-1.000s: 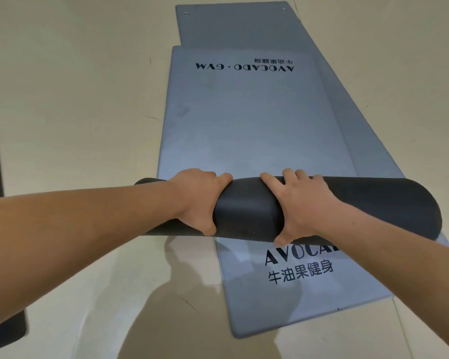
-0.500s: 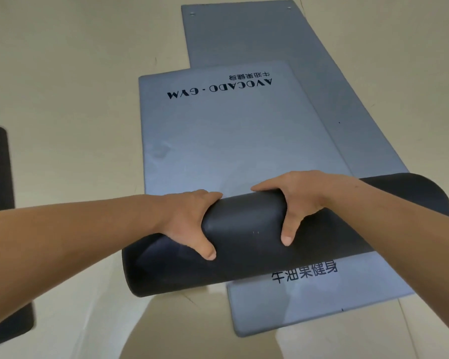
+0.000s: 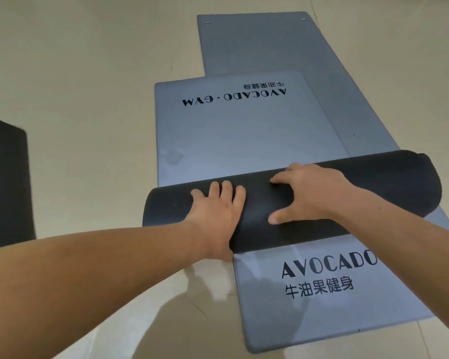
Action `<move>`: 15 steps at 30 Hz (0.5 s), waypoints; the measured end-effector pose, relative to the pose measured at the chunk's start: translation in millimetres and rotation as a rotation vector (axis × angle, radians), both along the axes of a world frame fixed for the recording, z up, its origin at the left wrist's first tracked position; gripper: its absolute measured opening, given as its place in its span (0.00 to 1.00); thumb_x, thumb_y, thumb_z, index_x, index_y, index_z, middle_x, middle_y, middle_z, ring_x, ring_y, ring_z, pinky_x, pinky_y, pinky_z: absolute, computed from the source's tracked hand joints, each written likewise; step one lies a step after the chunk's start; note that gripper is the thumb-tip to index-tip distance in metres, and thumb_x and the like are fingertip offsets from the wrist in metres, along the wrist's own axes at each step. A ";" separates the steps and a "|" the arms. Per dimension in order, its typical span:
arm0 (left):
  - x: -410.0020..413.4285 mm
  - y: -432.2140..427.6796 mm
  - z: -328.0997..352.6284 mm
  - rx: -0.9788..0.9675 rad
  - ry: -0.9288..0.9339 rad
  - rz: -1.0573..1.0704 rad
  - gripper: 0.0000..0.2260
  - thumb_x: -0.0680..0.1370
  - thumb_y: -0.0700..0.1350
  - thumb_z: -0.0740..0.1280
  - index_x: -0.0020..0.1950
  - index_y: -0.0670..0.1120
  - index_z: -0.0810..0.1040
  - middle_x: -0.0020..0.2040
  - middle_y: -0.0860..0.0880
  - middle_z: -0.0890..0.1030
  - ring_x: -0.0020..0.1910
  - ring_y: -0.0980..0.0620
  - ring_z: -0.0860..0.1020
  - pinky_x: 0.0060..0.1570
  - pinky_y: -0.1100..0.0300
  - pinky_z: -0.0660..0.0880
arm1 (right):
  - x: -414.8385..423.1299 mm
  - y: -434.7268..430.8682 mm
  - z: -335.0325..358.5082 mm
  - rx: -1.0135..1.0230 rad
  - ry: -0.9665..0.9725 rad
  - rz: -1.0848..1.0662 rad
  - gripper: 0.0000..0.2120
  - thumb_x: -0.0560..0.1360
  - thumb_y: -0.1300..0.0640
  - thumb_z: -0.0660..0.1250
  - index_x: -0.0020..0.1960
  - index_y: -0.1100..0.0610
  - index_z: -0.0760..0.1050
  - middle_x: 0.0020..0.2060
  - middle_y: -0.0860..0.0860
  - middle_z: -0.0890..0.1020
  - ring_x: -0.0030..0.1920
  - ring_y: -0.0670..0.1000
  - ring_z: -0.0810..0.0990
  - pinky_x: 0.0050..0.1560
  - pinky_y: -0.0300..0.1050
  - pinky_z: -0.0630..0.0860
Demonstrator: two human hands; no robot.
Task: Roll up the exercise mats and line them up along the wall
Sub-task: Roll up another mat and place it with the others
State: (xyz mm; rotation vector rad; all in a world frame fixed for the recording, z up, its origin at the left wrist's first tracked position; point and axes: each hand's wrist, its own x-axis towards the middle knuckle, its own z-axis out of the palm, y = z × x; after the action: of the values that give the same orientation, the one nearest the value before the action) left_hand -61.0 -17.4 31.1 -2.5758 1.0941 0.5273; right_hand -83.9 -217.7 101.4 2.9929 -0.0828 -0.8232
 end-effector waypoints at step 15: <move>26.9 -0.5 36.3 -0.184 0.447 0.098 0.39 0.62 0.65 0.78 0.68 0.56 0.67 0.53 0.56 0.78 0.48 0.53 0.79 0.52 0.50 0.82 | -14.3 -22.1 -2.2 -0.104 0.107 0.237 0.59 0.55 0.27 0.80 0.78 0.37 0.54 0.62 0.47 0.75 0.60 0.54 0.77 0.61 0.55 0.74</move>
State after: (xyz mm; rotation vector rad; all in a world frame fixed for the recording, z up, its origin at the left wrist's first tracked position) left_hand -34.1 -17.9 67.4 -2.7551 1.2007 1.1170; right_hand -98.2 -239.7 99.3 2.7843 0.2209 -0.9162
